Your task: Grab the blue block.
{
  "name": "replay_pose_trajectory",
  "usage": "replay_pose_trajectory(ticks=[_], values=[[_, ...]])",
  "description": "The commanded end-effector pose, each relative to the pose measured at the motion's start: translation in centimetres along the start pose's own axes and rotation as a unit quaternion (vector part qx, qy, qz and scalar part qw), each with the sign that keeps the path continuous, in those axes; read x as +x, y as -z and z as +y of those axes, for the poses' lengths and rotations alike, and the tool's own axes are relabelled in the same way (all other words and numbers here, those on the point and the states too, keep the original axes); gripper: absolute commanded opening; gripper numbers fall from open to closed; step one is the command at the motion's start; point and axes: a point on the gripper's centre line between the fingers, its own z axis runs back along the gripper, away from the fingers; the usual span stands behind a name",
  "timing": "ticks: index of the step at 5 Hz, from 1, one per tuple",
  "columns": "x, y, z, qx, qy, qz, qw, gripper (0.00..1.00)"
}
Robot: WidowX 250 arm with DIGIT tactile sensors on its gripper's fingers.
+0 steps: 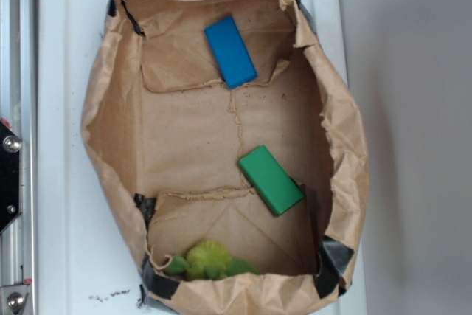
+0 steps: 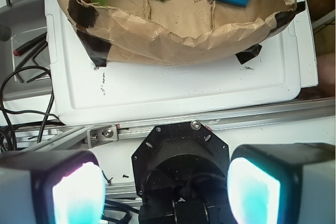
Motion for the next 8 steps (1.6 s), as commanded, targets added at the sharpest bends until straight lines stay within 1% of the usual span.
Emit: replay_pose_trajectory(ticks=[1,2,3,4,5,6,7,8], values=[[0.0,0.0,0.0,0.0,0.0,0.0,1.0,1.0],[3.8,1.4,-0.6,-0.001,0.01,-0.022,1.0,1.0],[7.3,2.8,-0.1,0.01,0.004,-0.036,0.999,1.0],[10.4,5.1,0.7,0.021,0.011,-0.034,0.999,1.0],[12.8,7.6,1.4,0.046,0.017,-0.042,0.998,1.0],[14.0,10.6,2.4,0.072,0.008,-0.042,0.996,1.0],[14.5,11.8,2.5,0.069,0.0,-0.03,0.997,1.0],[15.1,12.1,2.4,0.064,-0.047,-0.014,0.997,1.0]])
